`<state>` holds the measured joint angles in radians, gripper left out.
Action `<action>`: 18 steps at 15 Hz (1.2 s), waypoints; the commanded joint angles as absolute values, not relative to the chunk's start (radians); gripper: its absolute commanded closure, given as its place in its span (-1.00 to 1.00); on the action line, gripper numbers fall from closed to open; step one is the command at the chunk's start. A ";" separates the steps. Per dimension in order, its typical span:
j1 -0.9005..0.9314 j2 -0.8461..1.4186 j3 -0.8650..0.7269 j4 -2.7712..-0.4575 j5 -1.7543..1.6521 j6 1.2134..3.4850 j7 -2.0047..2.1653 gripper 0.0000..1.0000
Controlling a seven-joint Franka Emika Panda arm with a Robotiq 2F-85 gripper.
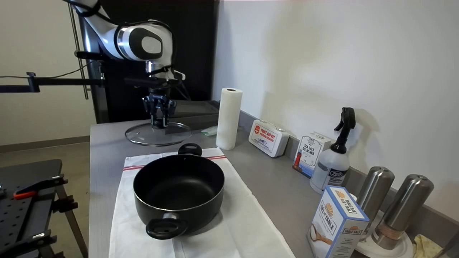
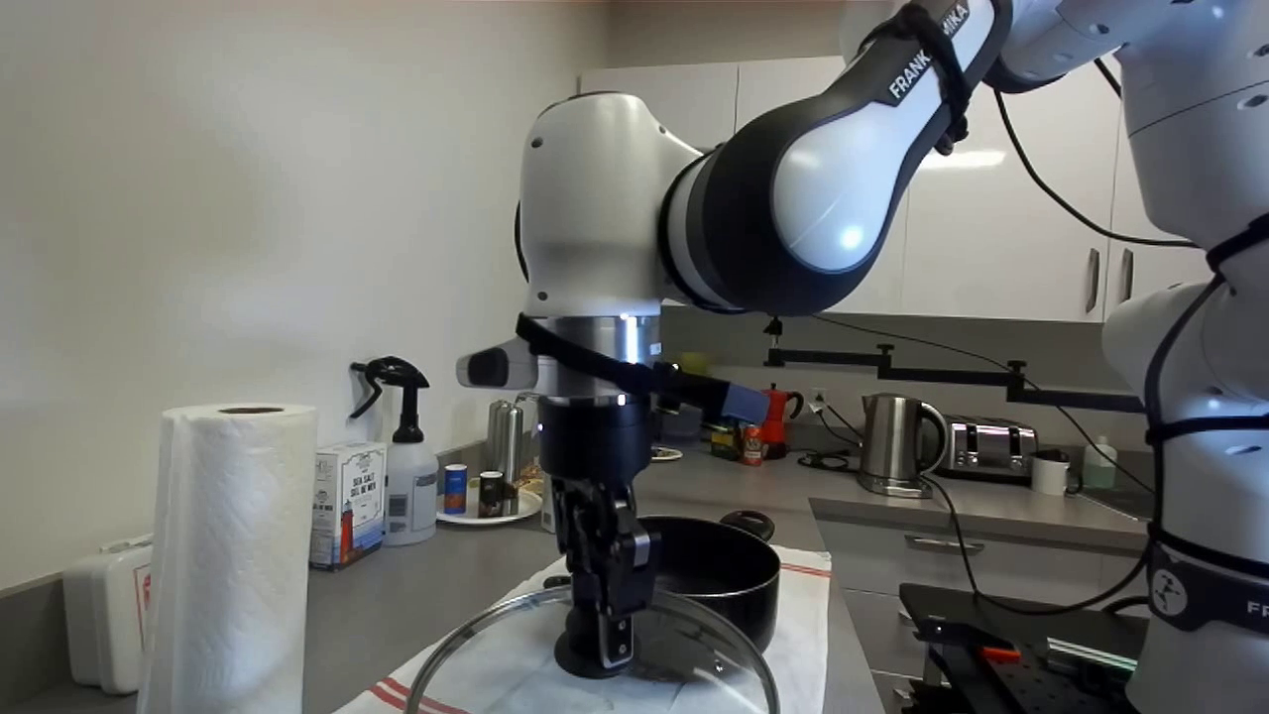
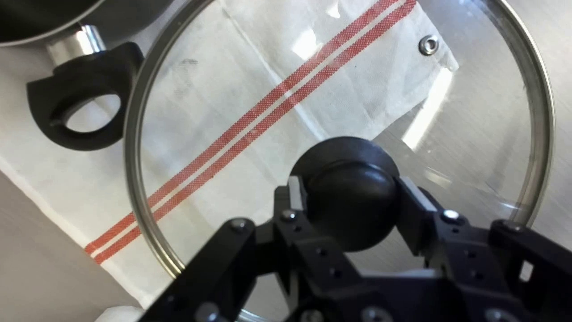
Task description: Remove the lid from the pot
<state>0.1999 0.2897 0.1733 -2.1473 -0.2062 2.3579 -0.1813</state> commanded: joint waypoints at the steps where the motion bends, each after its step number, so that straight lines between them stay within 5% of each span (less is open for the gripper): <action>1: 0.197 0.303 0.181 -2.118 -0.208 2.334 -0.219 0.50; 18: 0.155 0.406 0.180 -2.133 -0.192 2.485 -0.298 0.50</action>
<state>0.1729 0.3872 0.1754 -2.1458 -0.2031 2.4400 -0.2683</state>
